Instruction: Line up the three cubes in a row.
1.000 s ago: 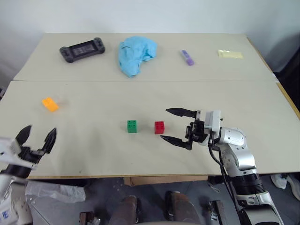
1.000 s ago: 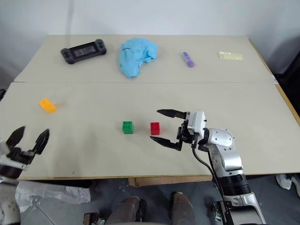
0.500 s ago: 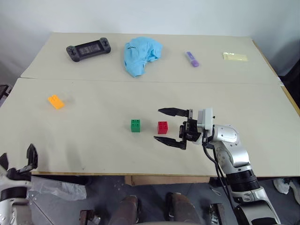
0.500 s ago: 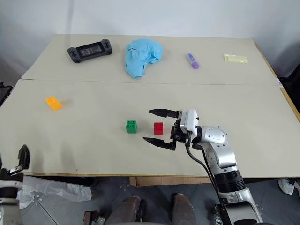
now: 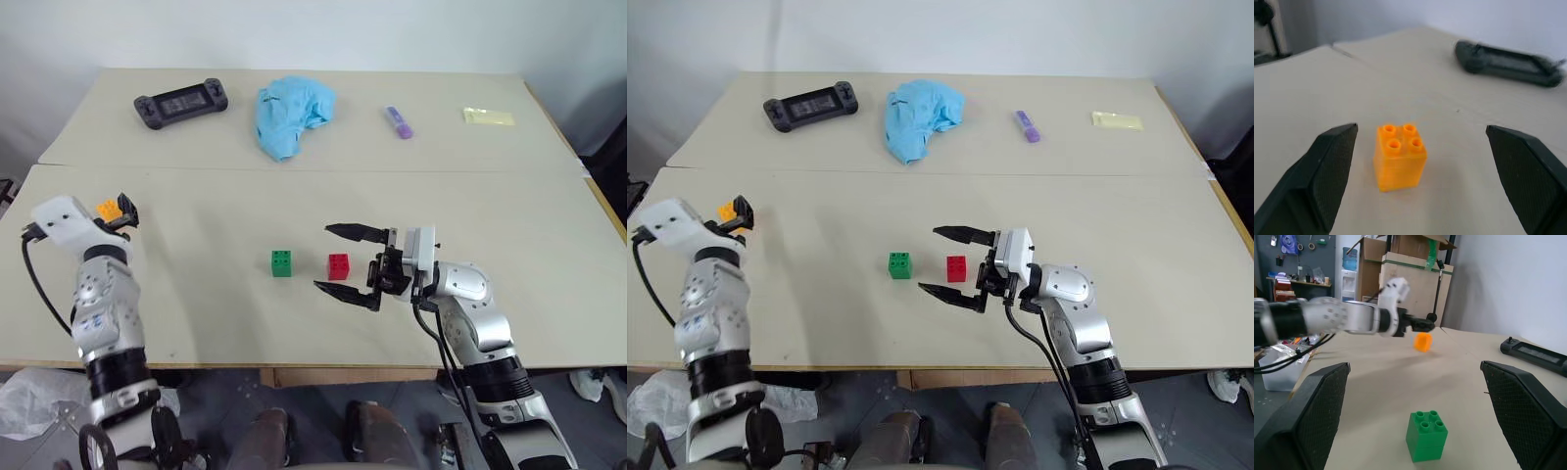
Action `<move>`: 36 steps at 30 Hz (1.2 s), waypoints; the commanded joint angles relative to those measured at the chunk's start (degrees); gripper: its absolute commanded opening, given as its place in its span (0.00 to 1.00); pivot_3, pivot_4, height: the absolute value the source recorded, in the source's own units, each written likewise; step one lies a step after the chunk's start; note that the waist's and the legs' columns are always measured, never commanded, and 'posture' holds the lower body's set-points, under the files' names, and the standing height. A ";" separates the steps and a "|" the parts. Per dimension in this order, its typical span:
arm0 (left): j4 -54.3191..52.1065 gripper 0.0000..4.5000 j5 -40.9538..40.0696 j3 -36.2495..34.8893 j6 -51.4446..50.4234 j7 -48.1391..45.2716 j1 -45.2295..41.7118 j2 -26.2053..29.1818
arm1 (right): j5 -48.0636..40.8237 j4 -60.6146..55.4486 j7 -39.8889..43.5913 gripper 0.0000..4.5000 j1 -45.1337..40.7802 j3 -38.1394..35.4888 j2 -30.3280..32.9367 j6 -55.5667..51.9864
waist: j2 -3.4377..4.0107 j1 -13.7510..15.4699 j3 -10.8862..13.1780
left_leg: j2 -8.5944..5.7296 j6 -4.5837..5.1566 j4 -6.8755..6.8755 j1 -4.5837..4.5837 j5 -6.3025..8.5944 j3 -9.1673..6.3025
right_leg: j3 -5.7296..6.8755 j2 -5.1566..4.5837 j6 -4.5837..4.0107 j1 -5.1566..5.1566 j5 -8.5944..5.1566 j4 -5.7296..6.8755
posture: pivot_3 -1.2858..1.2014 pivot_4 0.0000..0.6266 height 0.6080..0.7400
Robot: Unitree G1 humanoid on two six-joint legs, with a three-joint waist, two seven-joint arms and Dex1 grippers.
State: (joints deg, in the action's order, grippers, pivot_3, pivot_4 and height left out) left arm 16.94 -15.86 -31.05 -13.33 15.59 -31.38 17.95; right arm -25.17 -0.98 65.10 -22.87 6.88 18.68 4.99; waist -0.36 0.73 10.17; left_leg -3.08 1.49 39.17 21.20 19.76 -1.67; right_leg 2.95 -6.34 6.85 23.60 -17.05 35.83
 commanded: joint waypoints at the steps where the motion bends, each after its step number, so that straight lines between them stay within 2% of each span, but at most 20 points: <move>1: 5.50 0.99 1.56 -0.53 3.53 2.20 -4.10 1.99 | -0.33 -2.52 -0.65 1.00 0.00 -0.07 -0.08 0.21 | -0.01 -0.24 0.00 | 0.01 0.00 0.00 0.01 0.00 0.00 | 0.01 -0.01 0.00 0.02 0.00 0.00 | 0.52 0.24 1.00; 6: 12.56 0.99 3.31 -0.08 4.98 5.77 -7.98 3.41 | 0.18 -3.41 -1.65 1.00 1.18 -0.21 0.21 0.33 | -0.02 -0.57 0.01 | 0.02 -0.02 0.01 0.01 -0.01 -0.02 | 0.06 -0.04 0.00 0.00 0.00 0.01 | 0.52 0.24 1.00; 14: 20.53 0.99 3.50 0.94 6.47 4.35 -10.41 5.68 | 0.74 -4.16 -3.00 1.00 1.93 -0.37 0.27 0.58 | -0.02 -0.73 0.01 | 0.01 -0.03 0.01 0.01 -0.02 -0.02 | 0.07 -0.07 0.00 0.00 0.00 0.01 | 0.52 0.24 1.00; 17: 20.51 0.86 2.41 0.90 8.13 2.39 -9.93 5.62 | 0.78 -4.70 -3.90 1.00 2.30 -0.47 0.02 0.39 | -0.02 -0.75 0.01 | 0.01 -0.03 0.01 0.01 -0.02 -0.02 | 0.07 -0.10 0.00 0.00 0.00 0.01 | 0.52 0.24 1.00; 22: 19.01 0.52 2.27 1.52 9.06 0.25 -8.22 5.22 | 0.54 -5.69 -3.94 1.00 2.70 -0.30 0.62 0.01 | -0.02 -0.73 0.01 | 0.00 -0.03 0.02 0.01 -0.02 -0.02 | 0.07 -0.12 0.01 -0.01 0.00 0.02 | 0.52 0.24 1.00; 24: 17.31 0.37 -0.32 0.57 10.00 -2.82 -7.53 4.10 | 0.28 -5.78 -4.09 1.00 2.32 -0.36 0.60 -0.56 | -0.02 -0.72 0.01 | 0.00 -0.02 0.02 0.01 -0.02 -0.02 | 0.07 -0.12 0.01 -0.01 0.00 0.02 | 0.52 0.24 1.00; 25: 15.92 0.33 -1.57 0.43 10.40 -4.86 -6.88 3.66 | 0.42 -5.82 -4.05 1.00 2.24 -0.24 0.67 -0.61 | -0.02 -0.71 0.01 | 0.00 -0.02 0.02 0.01 -0.02 -0.02 | 0.07 -0.13 0.01 -0.01 0.00 0.02 | 0.52 0.24 1.00; 27: 11.58 0.33 -4.08 1.54 10.00 -11.63 -4.53 3.49 | 0.56 -6.06 -3.82 1.00 2.15 -0.09 1.02 -0.80 | -0.02 -0.76 0.01 | 0.00 -0.03 0.02 0.01 -0.02 -0.02 | 0.07 -0.20 0.01 -0.01 0.01 0.02 | 0.52 0.24 1.00; 30: 1.11 0.33 -9.80 3.93 6.99 -26.98 2.50 5.65 | 0.75 -6.03 -4.00 1.00 2.02 -0.87 2.08 -1.07 | -0.01 -1.05 0.01 | 0.01 -0.02 0.01 0.01 -0.01 -0.02 | 0.05 -0.21 0.01 0.00 0.00 0.01 | 0.52 0.24 1.00; 32: -4.53 0.33 -13.92 4.49 5.30 -36.54 6.18 8.30 | 0.81 -6.05 -4.13 1.00 2.14 -1.48 2.97 -1.21 | -0.01 -1.16 0.01 | 0.09 -0.03 0.00 0.01 -0.01 -0.01 | 0.03 -0.22 0.00 0.00 0.00 -0.03 | 0.52 0.24 1.00; 34: -10.46 0.33 -18.07 6.15 4.84 -50.66 10.21 12.86 | 0.58 -6.54 -4.26 1.00 2.58 -2.07 4.05 -1.77 | -0.02 -1.27 0.01 | 0.17 -0.05 0.00 0.02 -0.01 -0.01 | 0.02 -0.20 -0.01 -0.01 0.00 -0.07 | 0.52 0.24 1.00; 36: -15.49 0.33 -27.07 7.06 -2.76 -66.22 14.30 17.93 | 0.27 -7.09 -4.56 1.00 3.21 -2.54 5.01 -2.37 | 0.01 -1.33 0.02 | 0.24 -0.08 -0.01 0.03 -0.01 -0.02 | -0.07 -0.17 -0.04 -0.03 -0.02 -0.11 | 0.52 0.24 1.00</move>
State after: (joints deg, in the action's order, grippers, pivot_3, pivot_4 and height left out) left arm 6.58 -37.03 -24.17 -12.83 -40.57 -17.77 34.24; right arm -24.00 -5.43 60.88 -19.84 5.65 23.28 2.84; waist -0.35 -0.60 10.19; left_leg -2.82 1.41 39.15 21.22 19.76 -1.70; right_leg 2.78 -6.52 6.78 23.53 -17.09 35.69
